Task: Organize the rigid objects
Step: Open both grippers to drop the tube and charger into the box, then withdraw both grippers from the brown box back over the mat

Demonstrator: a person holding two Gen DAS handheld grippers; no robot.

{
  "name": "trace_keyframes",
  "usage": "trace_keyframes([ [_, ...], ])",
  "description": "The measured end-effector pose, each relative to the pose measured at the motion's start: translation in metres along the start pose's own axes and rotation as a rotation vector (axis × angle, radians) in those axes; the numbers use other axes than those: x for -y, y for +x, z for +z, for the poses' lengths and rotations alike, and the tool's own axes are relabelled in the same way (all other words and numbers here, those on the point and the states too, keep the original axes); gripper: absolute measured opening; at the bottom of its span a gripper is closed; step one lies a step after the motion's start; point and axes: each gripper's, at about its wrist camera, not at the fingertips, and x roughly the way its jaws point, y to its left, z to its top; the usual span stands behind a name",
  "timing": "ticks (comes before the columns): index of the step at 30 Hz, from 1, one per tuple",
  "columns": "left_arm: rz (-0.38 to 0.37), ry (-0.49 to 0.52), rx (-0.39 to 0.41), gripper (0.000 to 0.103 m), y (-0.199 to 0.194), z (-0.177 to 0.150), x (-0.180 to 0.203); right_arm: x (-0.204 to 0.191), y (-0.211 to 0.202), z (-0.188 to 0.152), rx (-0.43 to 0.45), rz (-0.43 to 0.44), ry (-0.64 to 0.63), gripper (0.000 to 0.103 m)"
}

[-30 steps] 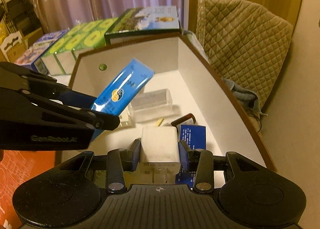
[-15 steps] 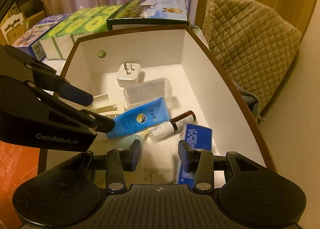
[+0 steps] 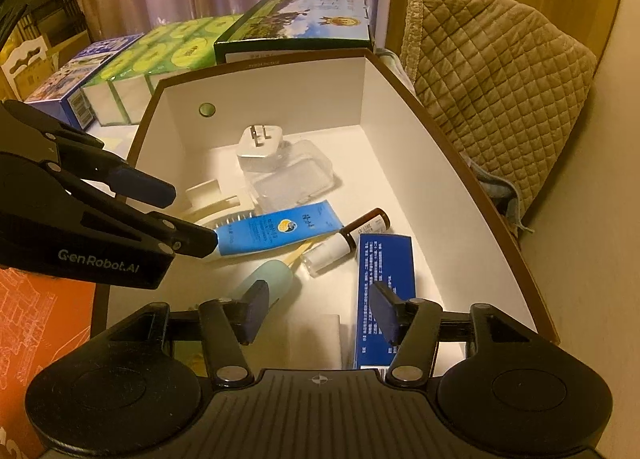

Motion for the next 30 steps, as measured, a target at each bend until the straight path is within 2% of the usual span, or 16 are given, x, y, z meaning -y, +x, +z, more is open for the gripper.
trace_keyframes([
  [14, 0.015, -0.016, 0.044, 0.047, -0.021, -0.008, 0.006, -0.003, -0.02, -0.008, 0.034, -0.003, 0.014, 0.054],
  [18, 0.018, -0.016, 0.062, 0.052, -0.028, -0.012, 0.009, -0.003, -0.026, -0.01, 0.044, -0.003, 0.019, 0.055],
  [27, 0.035, -0.029, 0.109, 0.054, -0.048, -0.023, 0.012, -0.006, -0.039, -0.017, 0.073, 0.005, 0.043, 0.06],
  [30, 0.042, -0.033, 0.139, 0.06, -0.058, -0.028, 0.012, -0.007, -0.043, -0.019, 0.085, 0.011, 0.056, 0.063],
])
